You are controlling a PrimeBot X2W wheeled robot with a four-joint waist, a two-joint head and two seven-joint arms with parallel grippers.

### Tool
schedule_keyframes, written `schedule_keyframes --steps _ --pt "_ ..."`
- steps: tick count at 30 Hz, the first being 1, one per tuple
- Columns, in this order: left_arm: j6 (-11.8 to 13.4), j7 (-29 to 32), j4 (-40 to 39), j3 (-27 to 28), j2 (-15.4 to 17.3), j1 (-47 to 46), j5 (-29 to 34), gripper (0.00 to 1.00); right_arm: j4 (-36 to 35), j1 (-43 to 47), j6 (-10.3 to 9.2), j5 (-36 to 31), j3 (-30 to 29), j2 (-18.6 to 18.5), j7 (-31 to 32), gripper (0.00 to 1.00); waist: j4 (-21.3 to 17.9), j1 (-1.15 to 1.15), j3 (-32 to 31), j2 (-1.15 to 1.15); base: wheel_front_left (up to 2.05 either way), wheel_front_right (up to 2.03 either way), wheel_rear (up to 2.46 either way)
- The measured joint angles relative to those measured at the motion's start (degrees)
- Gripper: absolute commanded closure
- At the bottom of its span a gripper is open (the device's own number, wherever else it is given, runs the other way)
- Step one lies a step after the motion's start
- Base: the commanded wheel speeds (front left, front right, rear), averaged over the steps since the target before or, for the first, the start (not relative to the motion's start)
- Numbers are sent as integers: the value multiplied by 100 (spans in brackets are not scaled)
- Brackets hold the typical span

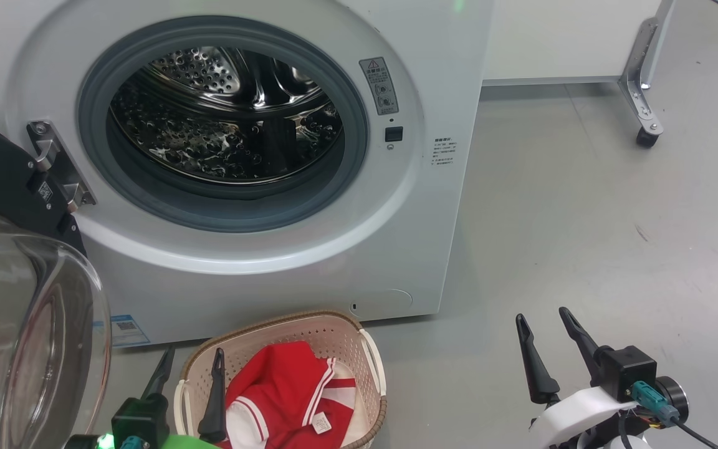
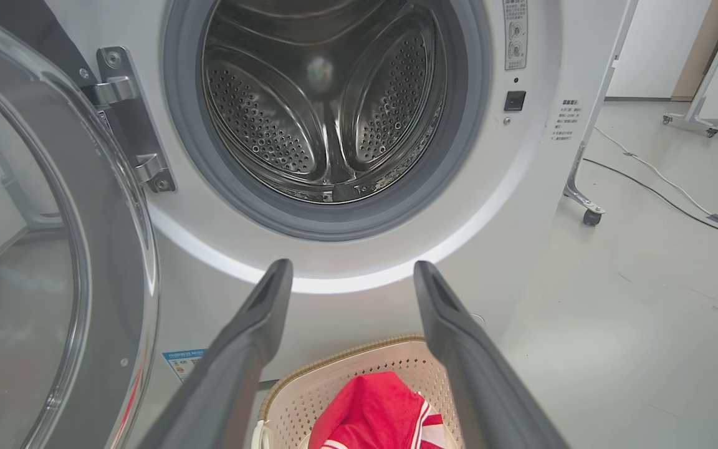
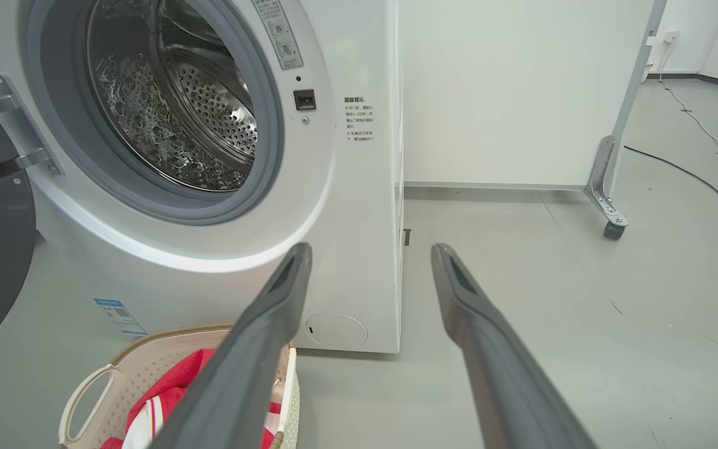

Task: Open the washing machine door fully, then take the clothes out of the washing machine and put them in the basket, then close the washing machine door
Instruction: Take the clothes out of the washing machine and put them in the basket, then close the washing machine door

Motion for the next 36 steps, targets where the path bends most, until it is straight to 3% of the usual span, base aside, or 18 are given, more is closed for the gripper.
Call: schedule_keyframes --steps 36 --pt "146 399 -856 5 62 424 174 0 -56 9 1 -8 1 2 0 0 38 0 2 0 -19 19 -1"
